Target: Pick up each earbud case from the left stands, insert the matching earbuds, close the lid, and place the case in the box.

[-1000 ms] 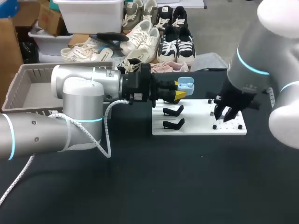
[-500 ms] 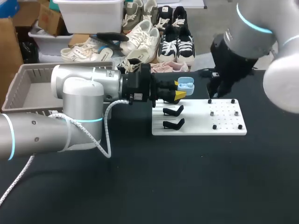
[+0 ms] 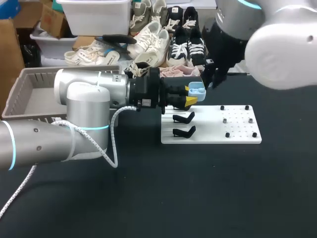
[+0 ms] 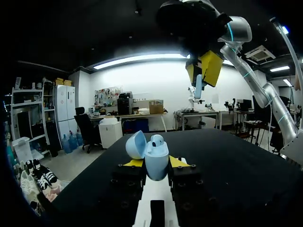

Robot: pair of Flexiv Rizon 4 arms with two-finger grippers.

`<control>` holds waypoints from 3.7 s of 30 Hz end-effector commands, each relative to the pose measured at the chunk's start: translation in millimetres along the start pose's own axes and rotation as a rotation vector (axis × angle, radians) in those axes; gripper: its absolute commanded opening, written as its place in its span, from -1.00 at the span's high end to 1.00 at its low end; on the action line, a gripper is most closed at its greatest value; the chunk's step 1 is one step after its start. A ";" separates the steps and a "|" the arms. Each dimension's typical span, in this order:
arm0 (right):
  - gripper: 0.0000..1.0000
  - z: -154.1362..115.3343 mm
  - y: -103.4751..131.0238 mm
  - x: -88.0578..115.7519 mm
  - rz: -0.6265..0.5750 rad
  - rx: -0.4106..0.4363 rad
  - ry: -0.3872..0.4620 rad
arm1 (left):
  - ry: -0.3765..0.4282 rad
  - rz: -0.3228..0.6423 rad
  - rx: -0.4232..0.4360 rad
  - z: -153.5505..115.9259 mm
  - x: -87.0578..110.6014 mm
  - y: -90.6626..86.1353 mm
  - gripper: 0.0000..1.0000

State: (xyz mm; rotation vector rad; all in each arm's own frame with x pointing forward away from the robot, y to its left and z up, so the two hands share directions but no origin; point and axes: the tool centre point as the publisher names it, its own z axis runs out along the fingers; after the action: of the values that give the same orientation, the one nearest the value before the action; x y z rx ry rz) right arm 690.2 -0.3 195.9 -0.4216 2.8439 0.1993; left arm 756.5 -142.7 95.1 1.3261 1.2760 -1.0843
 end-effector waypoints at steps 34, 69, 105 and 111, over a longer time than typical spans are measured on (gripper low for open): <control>1.00 55.6 -0.1 -44.1 -0.031 0.026 0.142 | -0.001 0.001 -0.003 0.2 0.4 -0.8 1.00; 1.00 59.2 -0.1 -48.1 -0.025 0.031 0.148 | -0.001 0.001 -0.003 0.2 0.4 -0.8 1.00; 1.00 60.9 5.6 -38.6 -0.020 0.033 0.161 | -0.001 0.001 -0.003 0.2 0.4 -0.8 1.00; 1.00 58.5 5.0 -36.7 -0.018 0.039 0.159 | -0.001 0.001 -0.003 0.2 0.4 -0.8 1.00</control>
State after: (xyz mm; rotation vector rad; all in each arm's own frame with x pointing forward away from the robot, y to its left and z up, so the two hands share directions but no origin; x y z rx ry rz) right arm 740.8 25.5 149.5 -0.4807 2.9998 0.1150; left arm 756.5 -142.8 94.9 1.3260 1.2756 -1.0842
